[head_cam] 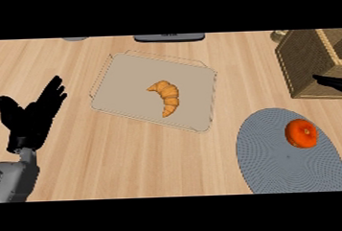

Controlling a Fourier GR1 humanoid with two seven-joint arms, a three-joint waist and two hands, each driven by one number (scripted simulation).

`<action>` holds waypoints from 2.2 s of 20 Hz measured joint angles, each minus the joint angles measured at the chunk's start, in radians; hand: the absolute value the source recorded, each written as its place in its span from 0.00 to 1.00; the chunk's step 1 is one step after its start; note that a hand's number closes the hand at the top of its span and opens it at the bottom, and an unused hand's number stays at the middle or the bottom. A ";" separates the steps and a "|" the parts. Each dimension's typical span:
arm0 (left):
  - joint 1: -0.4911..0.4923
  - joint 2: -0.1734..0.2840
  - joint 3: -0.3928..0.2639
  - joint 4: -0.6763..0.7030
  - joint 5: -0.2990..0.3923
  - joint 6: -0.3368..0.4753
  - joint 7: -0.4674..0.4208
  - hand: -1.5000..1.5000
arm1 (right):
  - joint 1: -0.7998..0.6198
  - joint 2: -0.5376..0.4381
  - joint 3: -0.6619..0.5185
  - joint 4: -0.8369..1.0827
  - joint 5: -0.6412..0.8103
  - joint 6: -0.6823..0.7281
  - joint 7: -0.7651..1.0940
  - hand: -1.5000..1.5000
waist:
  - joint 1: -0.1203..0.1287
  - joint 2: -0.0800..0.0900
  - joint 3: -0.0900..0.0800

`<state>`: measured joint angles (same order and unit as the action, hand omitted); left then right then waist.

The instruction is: Pick the squash from the placemat and place it in the basket

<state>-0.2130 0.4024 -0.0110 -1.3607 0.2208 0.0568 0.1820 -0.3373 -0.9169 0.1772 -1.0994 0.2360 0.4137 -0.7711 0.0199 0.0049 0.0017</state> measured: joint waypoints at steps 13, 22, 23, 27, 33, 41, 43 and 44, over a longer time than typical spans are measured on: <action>0.001 -0.043 0.029 0.017 -0.036 -0.010 -0.012 0.50 | -0.113 0.159 0.110 0.222 0.209 -0.076 -0.043 0.00 | -0.009 -0.002 -0.001; -0.004 -0.058 0.051 0.010 -0.063 -0.022 0.003 0.50 | -0.188 0.185 0.102 0.381 0.300 -0.110 -0.119 0.00 | -0.010 -0.002 -0.001; -0.010 -0.046 0.062 0.011 -0.054 -0.037 0.010 0.50 | -0.188 0.187 0.102 0.396 0.303 -0.117 -0.131 0.00 | -0.010 -0.002 -0.001; -0.016 -0.049 0.068 0.015 -0.058 -0.042 0.012 0.50 | -0.177 0.189 0.116 0.410 0.303 -0.123 -0.161 0.00 | -0.012 -0.002 -0.001; -0.007 -0.058 0.070 -0.006 -0.067 -0.044 0.022 0.50 | -0.169 0.181 0.132 0.421 0.306 -0.138 -0.197 0.00 | -0.011 -0.003 -0.001; 0.013 -0.063 0.097 -0.030 -0.074 -0.061 0.029 0.50 | -0.160 0.201 0.123 0.456 0.363 -0.188 -0.209 0.00 | -0.013 -0.004 -0.001; 0.006 -0.065 0.103 -0.024 -0.076 -0.068 0.031 0.50 | -0.174 0.225 0.122 0.468 0.384 -0.198 -0.203 0.00 | -0.013 -0.003 -0.001; 0.005 -0.072 0.100 -0.016 -0.085 -0.068 0.022 0.50 | -0.178 0.229 0.118 0.480 0.393 -0.204 -0.207 0.00 | -0.013 -0.003 -0.001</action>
<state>-0.2077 0.3301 0.0888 -1.3766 0.1362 -0.0108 0.2041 -0.5154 -0.6883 0.2950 -0.6197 0.6289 0.2101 -0.9779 0.0072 0.0017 0.0005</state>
